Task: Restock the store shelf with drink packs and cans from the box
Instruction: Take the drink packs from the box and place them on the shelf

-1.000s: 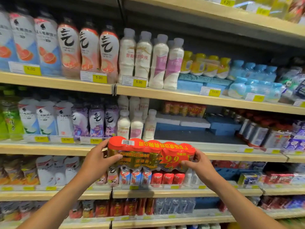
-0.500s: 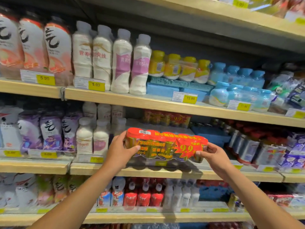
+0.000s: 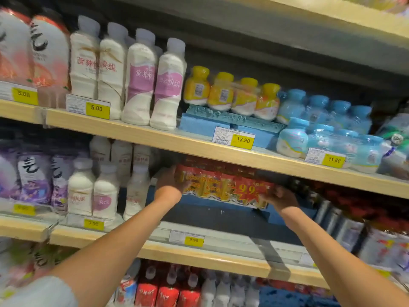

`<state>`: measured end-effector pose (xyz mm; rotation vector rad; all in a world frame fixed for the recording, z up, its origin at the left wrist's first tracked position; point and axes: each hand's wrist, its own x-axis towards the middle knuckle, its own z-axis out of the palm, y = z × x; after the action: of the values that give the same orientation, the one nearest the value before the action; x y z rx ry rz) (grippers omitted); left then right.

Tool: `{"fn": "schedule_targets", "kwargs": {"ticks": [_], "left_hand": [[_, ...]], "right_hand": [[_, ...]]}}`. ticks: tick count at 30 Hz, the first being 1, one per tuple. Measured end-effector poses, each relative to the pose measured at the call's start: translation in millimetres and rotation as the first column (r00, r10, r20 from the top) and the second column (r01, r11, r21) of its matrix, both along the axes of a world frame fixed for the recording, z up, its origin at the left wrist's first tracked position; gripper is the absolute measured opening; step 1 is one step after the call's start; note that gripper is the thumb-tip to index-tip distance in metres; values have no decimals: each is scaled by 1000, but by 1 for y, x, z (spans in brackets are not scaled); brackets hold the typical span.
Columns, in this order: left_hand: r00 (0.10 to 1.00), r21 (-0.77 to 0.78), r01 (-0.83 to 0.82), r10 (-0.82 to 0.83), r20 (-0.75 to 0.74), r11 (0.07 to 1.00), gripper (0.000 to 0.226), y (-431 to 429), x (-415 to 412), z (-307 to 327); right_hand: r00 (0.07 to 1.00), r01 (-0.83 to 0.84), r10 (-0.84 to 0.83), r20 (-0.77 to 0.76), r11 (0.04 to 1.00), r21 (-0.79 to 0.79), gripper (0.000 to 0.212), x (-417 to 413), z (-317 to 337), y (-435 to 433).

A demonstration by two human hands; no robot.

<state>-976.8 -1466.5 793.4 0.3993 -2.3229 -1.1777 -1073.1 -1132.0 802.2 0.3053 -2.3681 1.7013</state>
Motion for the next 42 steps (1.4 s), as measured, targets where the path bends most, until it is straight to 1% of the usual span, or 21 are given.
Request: {"fn": "schedule_targets", "kwargs": {"ticks": [1, 3, 6, 10, 13, 16, 21, 24, 29, 32, 36, 40, 42], "left_hand": [[1000, -20, -2, 2, -14, 1000, 72, -2, -8, 1], [999, -35, -23, 22, -27, 999, 72, -3, -28, -1], [996, -29, -20, 17, -88, 999, 62, -4, -50, -9], [986, 3, 11, -10, -167, 1000, 49, -4, -66, -9], [982, -7, 7, -8, -188, 1000, 48, -4, -77, -9], [986, -27, -8, 4, -166, 1000, 49, -8, -84, -10], [993, -99, 0, -12, -119, 995, 54, -14, -91, -13], [994, -139, 10, -25, -103, 990, 54, -13, -89, -11], [990, -175, 71, -90, -107, 982, 44, -9, -82, -11], [989, -180, 105, -122, -86, 978, 50, -8, -74, -11], [986, -193, 161, -167, -16, 968, 56, -7, -61, -9], [981, -225, 195, -189, 47, 955, 61, -11, -48, -5], [982, -238, 187, -174, 73, 953, 62, -11, -42, -4]], "right_hand": [[1000, -6, 6, -1, 1000, -2, 43, -10, -2, -1], [1000, -9, 9, -30, 1000, 20, 42, -26, -4, -2], [999, -11, 13, -44, 999, 45, 37, -42, -4, -8], [998, 58, -54, -40, 993, 102, 49, -65, -4, -16], [995, 83, -75, -61, 987, 140, 50, -76, -2, -21], [994, 80, -65, -83, 977, 196, 47, -82, -5, -28], [994, 95, -77, -76, 958, 269, 49, -90, -9, -29], [996, 86, -76, -49, 964, 252, 53, -91, -8, -28], [998, 68, -68, -7, 976, 208, 56, -84, -10, -31], [999, 53, -54, 0, 973, 225, 61, -76, -9, -32], [995, 93, -73, -65, 913, 397, 69, -59, -1, -33], [975, 186, -108, -193, 870, 457, 69, -32, 7, -40], [965, 200, -85, -246, 847, 492, 69, -19, 10, -44]]}}
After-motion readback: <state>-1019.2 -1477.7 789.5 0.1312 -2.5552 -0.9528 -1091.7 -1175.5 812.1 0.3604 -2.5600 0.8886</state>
